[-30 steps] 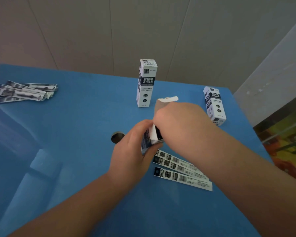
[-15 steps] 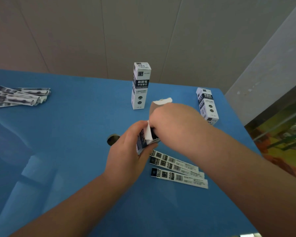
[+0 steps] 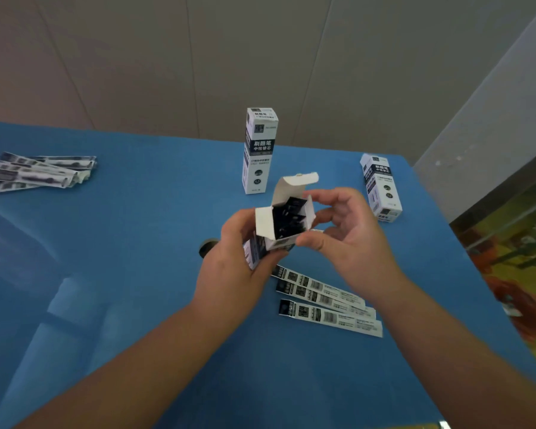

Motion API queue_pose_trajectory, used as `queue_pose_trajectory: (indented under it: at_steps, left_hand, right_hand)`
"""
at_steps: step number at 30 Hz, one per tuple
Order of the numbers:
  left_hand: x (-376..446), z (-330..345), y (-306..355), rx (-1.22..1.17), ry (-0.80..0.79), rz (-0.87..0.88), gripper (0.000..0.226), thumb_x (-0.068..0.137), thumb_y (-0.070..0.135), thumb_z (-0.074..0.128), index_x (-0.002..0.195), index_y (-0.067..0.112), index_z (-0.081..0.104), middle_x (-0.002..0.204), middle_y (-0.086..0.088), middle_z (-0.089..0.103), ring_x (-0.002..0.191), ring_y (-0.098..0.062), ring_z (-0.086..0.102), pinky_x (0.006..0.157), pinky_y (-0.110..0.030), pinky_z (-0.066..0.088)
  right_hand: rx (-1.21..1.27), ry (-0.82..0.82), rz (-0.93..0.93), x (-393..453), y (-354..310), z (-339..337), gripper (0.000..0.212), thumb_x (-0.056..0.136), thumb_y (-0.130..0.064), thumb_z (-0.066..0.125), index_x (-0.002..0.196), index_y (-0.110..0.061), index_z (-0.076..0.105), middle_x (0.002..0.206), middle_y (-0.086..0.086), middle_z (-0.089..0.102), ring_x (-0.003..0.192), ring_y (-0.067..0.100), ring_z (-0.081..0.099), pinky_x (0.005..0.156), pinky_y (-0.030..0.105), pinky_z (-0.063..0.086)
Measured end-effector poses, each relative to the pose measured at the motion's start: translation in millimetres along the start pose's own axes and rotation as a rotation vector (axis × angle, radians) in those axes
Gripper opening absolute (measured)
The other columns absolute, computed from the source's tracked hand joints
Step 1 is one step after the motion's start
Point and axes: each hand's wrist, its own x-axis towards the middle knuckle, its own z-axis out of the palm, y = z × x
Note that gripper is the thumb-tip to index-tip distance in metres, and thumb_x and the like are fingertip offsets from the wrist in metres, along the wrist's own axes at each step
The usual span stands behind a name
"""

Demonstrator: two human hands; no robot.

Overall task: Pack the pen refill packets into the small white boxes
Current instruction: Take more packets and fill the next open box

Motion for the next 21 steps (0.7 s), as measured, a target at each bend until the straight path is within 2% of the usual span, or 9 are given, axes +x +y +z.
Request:
queue_pose_trajectory:
  at_steps: [1,3,5,8,11,13,15,18,21]
  left_hand:
    - [2,-2,2,0.014,-0.009,0.011,0.057,0.087,0.052,0.073,0.126,0.069,0.035,0.125,0.047,0.052,0.112,0.020,0.056,0.084,-0.006,0.049]
    - [6,-4,3,0.015,-0.028,0.030,0.051,0.089,0.055,0.065,0.129,0.068,0.037,0.127,0.035,0.058,0.116,0.011,0.059,0.089,-0.016,0.054]
    - [8,-5,-1,0.013,-0.051,0.049,0.051,0.092,0.051,0.063,0.137,0.055,0.040,0.136,0.022,0.059,0.126,-0.002,0.059,0.098,-0.031,0.055]
    - [11,-8,-5,0.082,-0.071,0.102,0.054,0.094,0.044,0.063,0.140,0.048,0.036,0.138,0.035,0.047,0.129,-0.005,0.056,0.100,-0.022,0.050]
    - [14,-11,-5,0.087,-0.082,0.085,0.050,0.096,0.047,0.059,0.140,0.050,0.036,0.138,0.036,0.045,0.131,-0.003,0.054,0.097,-0.020,0.050]
    - [16,-13,-5,0.046,-0.094,0.069,0.045,0.099,0.049,0.052,0.143,0.044,0.041,0.143,0.022,0.049,0.134,-0.009,0.054,0.100,-0.035,0.053]
    - [20,-15,-4,0.028,-0.089,0.077,0.047,0.103,0.045,0.048,0.145,0.026,0.049,0.145,0.006,0.053,0.133,-0.017,0.055,0.102,-0.046,0.053]
    - [26,-16,1,0.033,-0.064,0.100,0.039,0.104,0.040,0.048,0.139,0.026,0.055,0.144,0.013,0.052,0.134,-0.014,0.053,0.105,-0.039,0.051]
    - [28,-15,2,0.017,-0.051,0.112,0.039,0.103,0.037,0.052,0.139,0.023,0.059,0.148,0.020,0.049,0.136,-0.012,0.052,0.105,-0.033,0.051]
  right_hand:
    - [0.015,-0.020,-0.018,0,3,1,0.047,0.068,-0.044,0.084,0.105,-0.045,0.056,0.124,-0.017,0.066,0.091,0.015,0.064,0.073,0.038,0.056]
    - [-0.012,-0.049,-0.042,0,7,3,0.043,0.073,-0.042,0.082,0.111,-0.043,0.060,0.126,-0.014,0.066,0.095,0.019,0.064,0.074,0.038,0.056]
    - [-0.076,-0.069,-0.072,2,7,5,0.040,0.079,-0.041,0.078,0.116,-0.043,0.062,0.126,-0.015,0.064,0.090,0.020,0.063,0.074,0.038,0.057]
    - [-0.182,-0.119,-0.174,10,3,6,0.030,0.088,-0.029,0.072,0.113,-0.042,0.062,0.126,-0.030,0.056,0.097,0.009,0.062,0.073,0.030,0.056]
    - [-0.241,-0.155,-0.225,18,2,6,0.025,0.090,-0.022,0.070,0.112,-0.032,0.064,0.123,-0.031,0.054,0.096,0.002,0.061,0.073,0.025,0.054]
    - [-0.240,-0.141,-0.244,23,1,5,0.026,0.088,-0.020,0.073,0.111,-0.029,0.067,0.126,-0.028,0.055,0.095,0.004,0.061,0.072,0.029,0.054]
    - [-0.214,-0.100,-0.279,24,2,5,0.026,0.086,-0.018,0.077,0.109,-0.029,0.070,0.127,-0.024,0.061,0.094,0.009,0.064,0.069,0.033,0.055]
    - [-0.025,-0.052,-0.220,22,2,7,0.008,0.085,-0.028,0.077,0.090,-0.030,0.072,0.124,-0.012,0.070,0.081,0.010,0.067,0.068,0.031,0.056]
    - [0.147,-0.008,-0.108,19,4,10,0.009,0.086,-0.031,0.073,0.082,-0.025,0.067,0.121,-0.006,0.072,0.080,0.032,0.067,0.069,0.028,0.056]
